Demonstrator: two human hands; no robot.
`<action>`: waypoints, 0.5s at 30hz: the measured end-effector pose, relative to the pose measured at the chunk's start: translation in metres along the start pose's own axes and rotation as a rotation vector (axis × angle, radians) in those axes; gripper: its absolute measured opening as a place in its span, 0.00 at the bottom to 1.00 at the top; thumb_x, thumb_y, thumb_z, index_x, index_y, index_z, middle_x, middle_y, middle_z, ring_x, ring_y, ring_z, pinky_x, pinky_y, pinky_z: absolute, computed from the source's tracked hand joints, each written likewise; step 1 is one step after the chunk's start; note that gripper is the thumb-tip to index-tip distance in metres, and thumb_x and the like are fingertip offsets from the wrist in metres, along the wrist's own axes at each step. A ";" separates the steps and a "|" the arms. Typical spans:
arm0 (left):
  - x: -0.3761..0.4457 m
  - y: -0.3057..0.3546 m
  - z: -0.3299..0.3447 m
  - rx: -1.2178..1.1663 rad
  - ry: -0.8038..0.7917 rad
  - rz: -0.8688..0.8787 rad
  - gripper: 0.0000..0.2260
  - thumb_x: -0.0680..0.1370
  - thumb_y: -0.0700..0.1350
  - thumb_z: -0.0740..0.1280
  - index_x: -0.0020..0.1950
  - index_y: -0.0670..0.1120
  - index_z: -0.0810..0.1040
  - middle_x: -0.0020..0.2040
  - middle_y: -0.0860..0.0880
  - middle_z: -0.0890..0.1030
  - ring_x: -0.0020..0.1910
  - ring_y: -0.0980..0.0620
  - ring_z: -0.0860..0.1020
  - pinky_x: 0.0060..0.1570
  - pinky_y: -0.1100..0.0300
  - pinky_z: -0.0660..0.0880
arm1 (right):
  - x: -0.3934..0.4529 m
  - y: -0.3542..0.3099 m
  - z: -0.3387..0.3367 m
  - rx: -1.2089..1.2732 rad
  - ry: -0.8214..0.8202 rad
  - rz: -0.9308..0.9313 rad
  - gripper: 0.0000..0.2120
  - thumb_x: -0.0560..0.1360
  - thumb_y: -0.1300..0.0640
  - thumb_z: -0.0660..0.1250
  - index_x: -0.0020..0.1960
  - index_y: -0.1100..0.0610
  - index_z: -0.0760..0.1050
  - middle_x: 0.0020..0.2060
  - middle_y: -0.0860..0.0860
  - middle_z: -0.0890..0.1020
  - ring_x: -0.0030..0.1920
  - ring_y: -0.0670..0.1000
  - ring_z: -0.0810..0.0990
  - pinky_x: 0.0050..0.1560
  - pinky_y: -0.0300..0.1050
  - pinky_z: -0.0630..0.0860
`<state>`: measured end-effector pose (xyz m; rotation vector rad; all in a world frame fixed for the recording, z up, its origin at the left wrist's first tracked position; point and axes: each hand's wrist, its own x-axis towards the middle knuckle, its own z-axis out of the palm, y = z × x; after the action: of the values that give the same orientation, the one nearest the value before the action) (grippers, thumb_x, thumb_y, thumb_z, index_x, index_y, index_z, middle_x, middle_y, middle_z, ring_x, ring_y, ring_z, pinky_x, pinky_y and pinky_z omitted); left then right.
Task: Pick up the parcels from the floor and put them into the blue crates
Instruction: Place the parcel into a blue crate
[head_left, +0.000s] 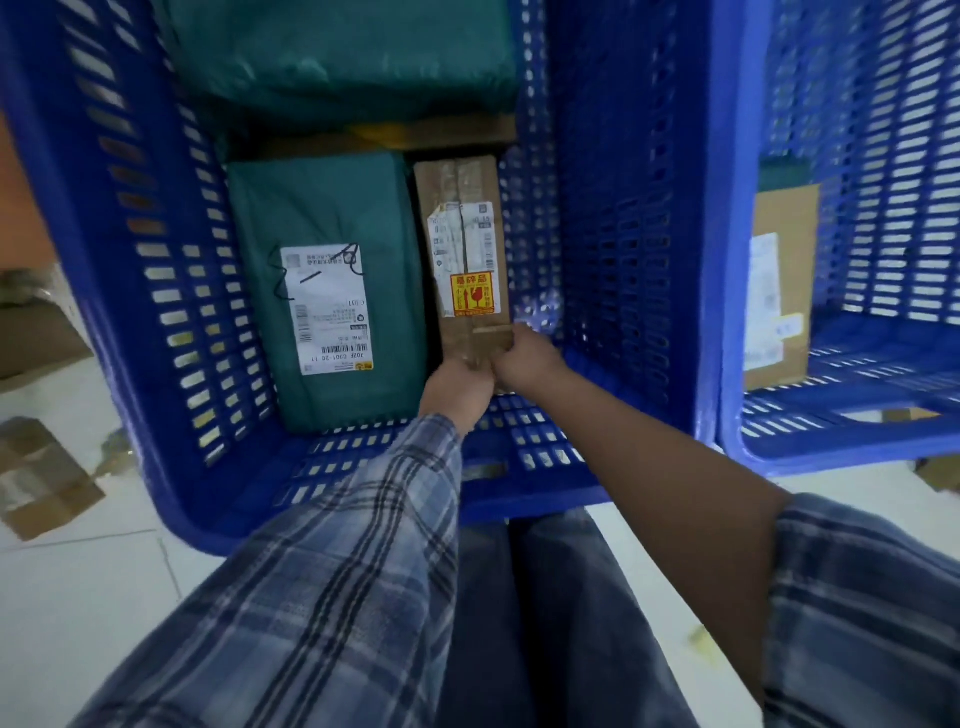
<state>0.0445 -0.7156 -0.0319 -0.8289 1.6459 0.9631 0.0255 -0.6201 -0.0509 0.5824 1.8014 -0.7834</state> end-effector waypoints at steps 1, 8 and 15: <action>-0.010 -0.001 -0.005 0.000 -0.036 0.016 0.09 0.79 0.45 0.59 0.39 0.45 0.72 0.32 0.47 0.71 0.31 0.50 0.69 0.32 0.60 0.65 | -0.012 -0.001 -0.005 0.025 -0.011 -0.009 0.08 0.77 0.56 0.58 0.52 0.59 0.73 0.48 0.54 0.78 0.46 0.53 0.76 0.44 0.43 0.73; -0.058 -0.001 -0.048 -0.125 0.016 -0.154 0.07 0.81 0.41 0.58 0.53 0.41 0.74 0.37 0.43 0.75 0.34 0.46 0.75 0.42 0.53 0.76 | -0.095 0.014 -0.033 0.386 0.055 0.018 0.10 0.78 0.61 0.57 0.51 0.68 0.72 0.40 0.59 0.74 0.39 0.55 0.72 0.39 0.49 0.69; -0.118 0.026 -0.032 -0.131 0.010 -0.010 0.15 0.82 0.42 0.57 0.66 0.36 0.70 0.39 0.44 0.76 0.36 0.49 0.75 0.40 0.56 0.75 | -0.172 0.045 -0.047 0.822 0.446 -0.099 0.08 0.79 0.65 0.55 0.47 0.61 0.73 0.32 0.54 0.76 0.32 0.49 0.75 0.34 0.38 0.75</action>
<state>0.0375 -0.7250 0.0922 -0.9304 1.5984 1.0698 0.0868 -0.5600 0.1119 1.2834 1.8655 -1.5772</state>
